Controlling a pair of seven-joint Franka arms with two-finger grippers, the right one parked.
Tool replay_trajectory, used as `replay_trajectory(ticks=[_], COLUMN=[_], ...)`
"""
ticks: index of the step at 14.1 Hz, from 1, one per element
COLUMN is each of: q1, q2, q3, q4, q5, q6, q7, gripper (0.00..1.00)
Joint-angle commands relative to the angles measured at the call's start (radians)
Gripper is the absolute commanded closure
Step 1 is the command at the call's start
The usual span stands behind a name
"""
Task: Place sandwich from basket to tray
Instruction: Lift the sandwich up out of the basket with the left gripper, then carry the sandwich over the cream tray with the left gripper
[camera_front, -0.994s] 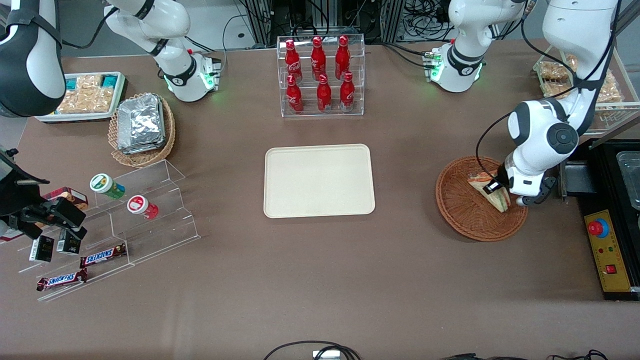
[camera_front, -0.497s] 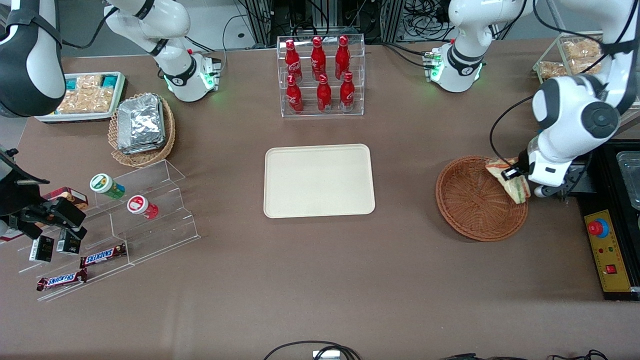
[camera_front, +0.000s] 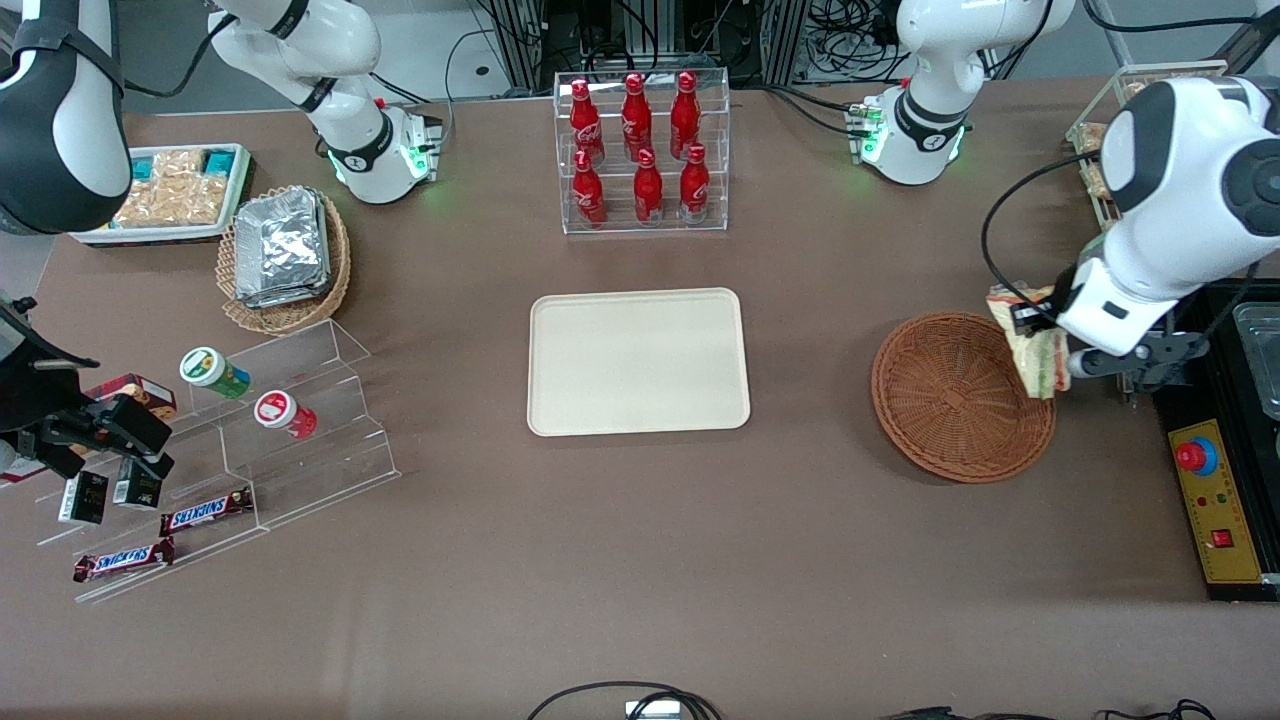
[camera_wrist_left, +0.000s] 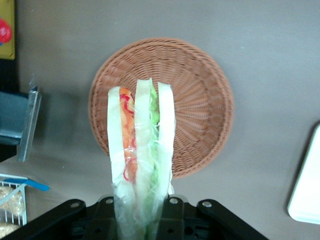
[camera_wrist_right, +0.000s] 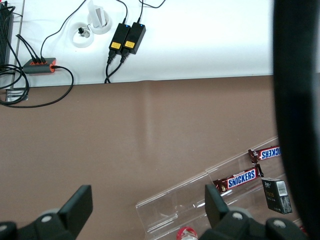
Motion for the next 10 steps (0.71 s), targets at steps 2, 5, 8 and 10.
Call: replay_trajectory(ticks=[2,5,8,10], q1=[0.002,0.002,0.002,-0.002], q2=[0.029,0.072,0.132,0.173], q3=[-0.135,-0.255,-0.382,-0.454], q4=[0.086,0.122,0.134,0.142], q5=[-0.009,-0.021,-0.020,-0.001], q6=[-0.029,-0.024,-0.015,0.010], q7=[0.046,0.047,0.012,-0.066], gripper=[1.00,1.00,1.00,1.00])
